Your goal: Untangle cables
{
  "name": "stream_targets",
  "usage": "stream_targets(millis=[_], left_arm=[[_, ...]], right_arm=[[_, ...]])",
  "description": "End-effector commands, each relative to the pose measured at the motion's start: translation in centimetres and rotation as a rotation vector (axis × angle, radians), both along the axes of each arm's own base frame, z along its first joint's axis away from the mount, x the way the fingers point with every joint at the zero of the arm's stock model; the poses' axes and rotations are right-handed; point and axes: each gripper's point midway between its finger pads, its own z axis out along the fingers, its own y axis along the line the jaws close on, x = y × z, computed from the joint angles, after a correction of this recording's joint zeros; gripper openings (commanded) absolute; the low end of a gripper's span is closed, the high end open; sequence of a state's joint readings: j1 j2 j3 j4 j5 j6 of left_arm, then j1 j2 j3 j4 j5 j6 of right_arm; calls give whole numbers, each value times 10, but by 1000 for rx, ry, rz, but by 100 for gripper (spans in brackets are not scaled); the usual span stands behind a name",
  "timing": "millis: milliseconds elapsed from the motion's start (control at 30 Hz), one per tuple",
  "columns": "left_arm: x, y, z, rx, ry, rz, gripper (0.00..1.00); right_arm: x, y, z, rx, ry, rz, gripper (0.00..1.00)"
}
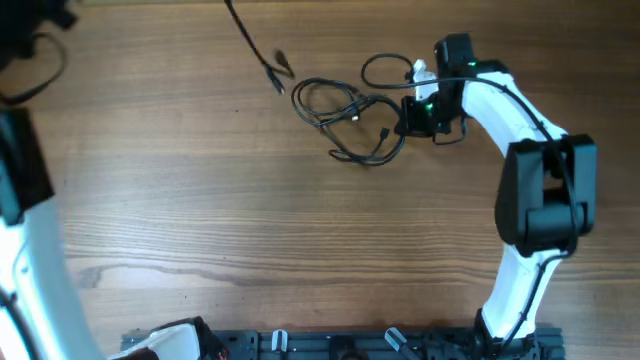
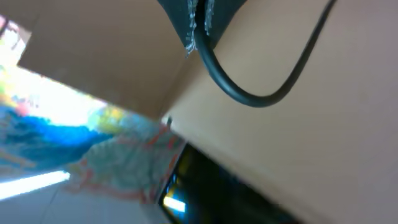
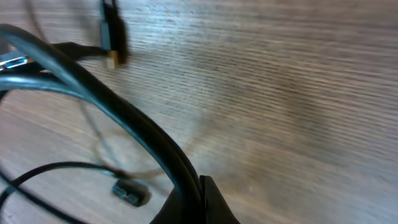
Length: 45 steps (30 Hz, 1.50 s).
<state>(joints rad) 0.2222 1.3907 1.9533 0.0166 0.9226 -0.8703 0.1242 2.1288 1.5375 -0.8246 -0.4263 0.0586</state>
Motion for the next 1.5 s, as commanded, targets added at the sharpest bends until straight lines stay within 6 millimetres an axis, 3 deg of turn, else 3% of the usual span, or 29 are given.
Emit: stream_targets(millis=[0, 67, 133, 167, 200, 267, 300, 367, 433, 500, 567, 600, 633, 667, 767, 867, 900, 1100, 1167, 1233, 1300, 1467], left_arm=[[-4, 22, 19, -91, 1, 82, 4], [8, 25, -1, -116, 123, 86, 4], [25, 22, -37, -117, 288, 84, 4], [32, 17, -55, -105, 355, 77, 4], [40, 8, -80, -84, 447, 58, 4], [50, -4, -113, -41, 555, 33, 4], [56, -10, -133, -26, 626, 25, 4], [64, -16, -160, -23, 735, 39, 4], [69, -24, -182, -4, 811, 44, 4], [68, -39, -195, 12, 865, 9, 4], [67, -54, -198, 30, 873, -23, 4], [67, -62, -200, 39, 877, -9, 4], [67, -66, -202, 46, 878, 0, 4], [64, -75, -202, 51, 883, -19, 4], [56, -95, -202, -17, 965, -67, 4], [50, -109, -202, -51, 1015, -101, 4], [46, -118, -201, -71, 1041, -123, 4], [31, -146, -198, -58, 1060, -196, 4], [31, -148, -197, -67, 1061, -203, 4], [32, -148, -195, -68, 1049, -203, 4], [32, -148, -194, -66, 1044, -201, 4], [37, -144, -196, -68, 1038, -165, 7]], right_arm=[[-10, 5, -30, 11, 75, 9, 4], [-10, 5, -31, 12, 76, 11, 11], [-8, 12, -18, 56, 52, 31, 38], [-7, 18, -7, 92, 27, 65, 42], [-4, 25, 17, 140, -19, 95, 51], [0, 29, 59, 167, -104, 107, 58], [1, 30, 97, 180, -188, 114, 67], [-2, 29, 144, 187, -302, 124, 79], [-9, 27, 178, 186, -381, 128, 83], [-20, 28, 197, 203, -406, 135, 83], [-33, 45, 218, 329, -429, 210, 82], [-53, 65, 247, 490, -512, 372, 81], [-64, 73, 268, 570, -571, 444, 82], [-71, 78, 290, 601, -651, 487, 82], [-79, 86, 333, 573, -825, 526, 82], [-85, 97, 353, 559, -913, 554, 82], [-92, 109, 360, 575, -945, 595, 82], [-108, 157, 374, 574, -1067, 713, 73], [-106, 162, 371, 539, -1070, 701, 57], [-96, 160, 366, 496, -1046, 627, 30], [-90, 158, 366, 485, -1025, 566, 10], [-81, 154, 367, 476, -992, 478, 4]])
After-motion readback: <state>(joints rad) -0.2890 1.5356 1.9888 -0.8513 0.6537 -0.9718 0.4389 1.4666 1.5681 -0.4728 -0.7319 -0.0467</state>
